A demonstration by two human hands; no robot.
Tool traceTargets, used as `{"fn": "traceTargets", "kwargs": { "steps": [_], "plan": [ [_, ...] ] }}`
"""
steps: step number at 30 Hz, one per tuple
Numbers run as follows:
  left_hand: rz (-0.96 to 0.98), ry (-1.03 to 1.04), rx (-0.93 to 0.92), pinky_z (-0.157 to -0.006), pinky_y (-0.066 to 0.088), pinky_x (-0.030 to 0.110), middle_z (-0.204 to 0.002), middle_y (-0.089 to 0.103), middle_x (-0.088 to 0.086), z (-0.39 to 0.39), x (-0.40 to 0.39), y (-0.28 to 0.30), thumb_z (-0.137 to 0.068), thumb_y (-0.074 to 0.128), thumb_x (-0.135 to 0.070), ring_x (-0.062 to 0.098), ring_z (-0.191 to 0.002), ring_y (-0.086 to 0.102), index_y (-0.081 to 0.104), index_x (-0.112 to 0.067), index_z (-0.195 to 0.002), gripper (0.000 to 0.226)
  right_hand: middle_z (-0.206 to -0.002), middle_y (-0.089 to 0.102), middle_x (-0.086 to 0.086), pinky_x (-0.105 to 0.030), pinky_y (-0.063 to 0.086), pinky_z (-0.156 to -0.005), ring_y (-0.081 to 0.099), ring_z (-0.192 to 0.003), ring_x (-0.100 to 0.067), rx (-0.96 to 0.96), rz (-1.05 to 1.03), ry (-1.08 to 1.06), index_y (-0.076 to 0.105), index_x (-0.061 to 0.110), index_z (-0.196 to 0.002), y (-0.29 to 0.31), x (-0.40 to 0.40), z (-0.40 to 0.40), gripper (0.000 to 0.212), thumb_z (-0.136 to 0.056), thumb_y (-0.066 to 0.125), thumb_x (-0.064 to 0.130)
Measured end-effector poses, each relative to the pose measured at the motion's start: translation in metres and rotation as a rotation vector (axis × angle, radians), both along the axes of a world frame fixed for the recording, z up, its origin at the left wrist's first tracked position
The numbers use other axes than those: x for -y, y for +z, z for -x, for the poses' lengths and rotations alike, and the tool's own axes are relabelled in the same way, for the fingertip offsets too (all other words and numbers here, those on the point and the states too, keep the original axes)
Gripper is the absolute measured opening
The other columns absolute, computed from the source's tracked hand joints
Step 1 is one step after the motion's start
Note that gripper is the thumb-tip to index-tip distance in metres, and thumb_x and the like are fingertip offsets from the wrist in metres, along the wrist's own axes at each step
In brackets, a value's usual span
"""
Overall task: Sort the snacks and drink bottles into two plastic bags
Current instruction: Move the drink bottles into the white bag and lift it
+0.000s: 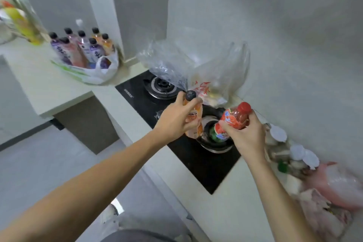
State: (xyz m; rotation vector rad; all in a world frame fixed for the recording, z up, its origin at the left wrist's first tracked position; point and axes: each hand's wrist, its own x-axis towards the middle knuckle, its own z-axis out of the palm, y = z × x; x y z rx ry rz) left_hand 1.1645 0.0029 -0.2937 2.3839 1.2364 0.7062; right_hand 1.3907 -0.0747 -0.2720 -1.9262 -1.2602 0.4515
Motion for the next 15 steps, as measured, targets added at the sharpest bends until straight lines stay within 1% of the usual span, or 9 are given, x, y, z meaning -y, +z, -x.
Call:
{"fn": "traceTargets", "kwargs": {
  "steps": [1,2,3,5,7,9,12,15],
  "plan": [
    [-0.005,0.041,-0.006,-0.063,0.049,0.035,-0.124,0.034,0.004,0.024,-0.004,0.004,-0.09,0.068,-0.039,0.029,-0.076,0.059,0.038,-0.036,-0.14,0.058,-0.1,0.071,0.016,-0.041,0.059,-0.092,0.07,-0.094,-0.01,-0.002,-0.01,0.032,0.056,0.042,-0.107,0.003,-0.008,0.021,0.062,-0.058,0.091,0.057],
    [-0.012,0.086,-0.009,-0.064,0.051,0.035,-0.124,0.034,0.003,0.054,-0.008,0.007,-0.091,0.068,-0.039,0.028,-0.08,0.06,0.037,-0.037,-0.141,0.058,-0.101,0.07,0.016,-0.04,0.058,-0.093,0.07,-0.095,-0.01,-0.006,-0.018,0.064,0.058,0.044,-0.111,0.006,-0.02,0.047,0.063,-0.059,0.092,0.054],
    [-0.014,0.125,-0.01,-0.064,0.051,0.035,-0.123,0.033,0.002,0.082,-0.013,0.008,-0.092,0.067,-0.038,0.028,-0.082,0.061,0.035,-0.039,-0.141,0.059,-0.102,0.069,0.016,-0.04,0.058,-0.093,0.069,-0.095,-0.01,-0.014,-0.016,0.092,0.06,0.043,-0.114,0.006,-0.03,0.072,0.065,-0.059,0.094,0.052],
    [-0.024,0.192,0.002,-0.066,0.053,0.035,-0.124,0.033,0.002,0.141,-0.022,0.007,-0.092,0.067,-0.038,0.029,-0.088,0.061,0.032,-0.043,-0.144,0.063,-0.103,0.07,0.015,-0.041,0.059,-0.093,0.07,-0.095,-0.01,-0.032,-0.011,0.14,0.062,0.038,-0.113,0.005,-0.053,0.123,0.066,-0.057,0.094,0.052],
    [-0.028,0.226,0.015,-0.075,0.059,0.043,-0.129,0.035,0.003,0.198,-0.031,0.005,-0.093,0.067,-0.04,0.03,-0.1,0.062,0.026,-0.048,-0.149,0.07,-0.104,0.072,0.014,-0.043,0.06,-0.091,0.07,-0.095,-0.01,-0.045,-0.018,0.168,0.062,0.036,-0.117,0.001,-0.074,0.175,0.073,-0.054,0.093,0.056],
    [-0.045,0.245,0.016,-0.082,0.06,0.044,-0.131,0.037,0.003,0.255,-0.037,0.003,-0.095,0.065,-0.041,0.029,-0.106,0.06,0.015,-0.054,-0.154,0.078,-0.103,0.071,0.016,-0.044,0.059,-0.09,0.07,-0.094,-0.009,-0.046,-0.018,0.191,0.062,0.037,-0.118,-0.003,-0.093,0.232,0.073,-0.054,0.092,0.055],
    [-0.04,0.309,0.048,-0.083,0.058,0.036,-0.128,0.037,0.002,0.332,-0.044,0.001,-0.096,0.065,-0.04,0.023,-0.107,0.058,0.002,-0.058,-0.156,0.088,-0.1,0.071,0.015,-0.044,0.059,-0.09,0.07,-0.093,-0.01,-0.076,-0.013,0.241,0.064,0.034,-0.113,-0.005,-0.114,0.313,0.067,-0.055,0.092,0.052],
    [-0.01,0.353,0.057,-0.075,0.054,0.031,-0.123,0.038,0.0,0.399,-0.052,-0.002,-0.094,0.067,-0.038,0.021,-0.101,0.059,-0.001,-0.057,-0.157,0.094,-0.101,0.07,0.012,-0.044,0.058,-0.092,0.068,-0.094,-0.013,-0.081,0.029,0.297,0.065,0.03,-0.111,-0.01,-0.134,0.387,0.065,-0.057,0.095,0.046]
  ]
}}
